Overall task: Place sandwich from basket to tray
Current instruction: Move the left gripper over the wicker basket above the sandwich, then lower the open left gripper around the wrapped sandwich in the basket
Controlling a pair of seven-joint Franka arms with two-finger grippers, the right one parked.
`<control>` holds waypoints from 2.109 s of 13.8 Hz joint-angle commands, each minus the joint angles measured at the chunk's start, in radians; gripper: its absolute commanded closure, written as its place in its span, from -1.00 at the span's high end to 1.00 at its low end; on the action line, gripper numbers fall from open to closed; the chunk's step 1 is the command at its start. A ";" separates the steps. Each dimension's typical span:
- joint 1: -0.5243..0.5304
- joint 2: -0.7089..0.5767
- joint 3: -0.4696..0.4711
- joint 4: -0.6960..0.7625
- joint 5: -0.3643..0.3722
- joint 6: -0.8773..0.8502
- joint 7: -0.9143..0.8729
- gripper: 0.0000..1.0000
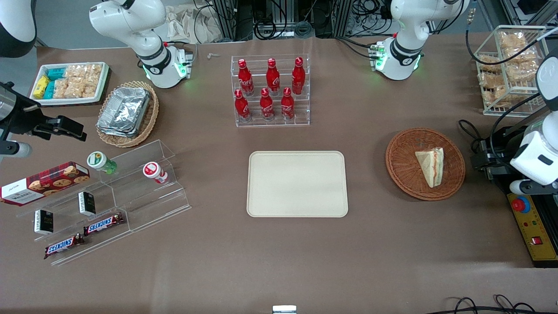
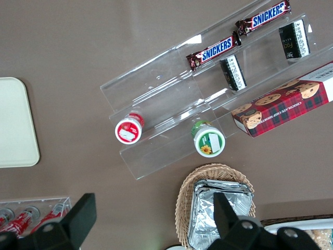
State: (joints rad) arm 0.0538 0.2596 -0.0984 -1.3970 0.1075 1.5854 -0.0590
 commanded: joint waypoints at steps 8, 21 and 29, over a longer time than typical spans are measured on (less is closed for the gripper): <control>0.006 -0.014 0.005 -0.025 0.003 -0.016 -0.001 1.00; 0.072 -0.359 0.019 -0.722 -0.141 0.496 -0.031 1.00; 0.072 -0.211 0.019 -0.823 -0.124 0.599 -0.117 1.00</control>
State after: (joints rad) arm 0.1201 0.0100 -0.0741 -2.2135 -0.0206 2.1446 -0.1340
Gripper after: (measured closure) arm 0.000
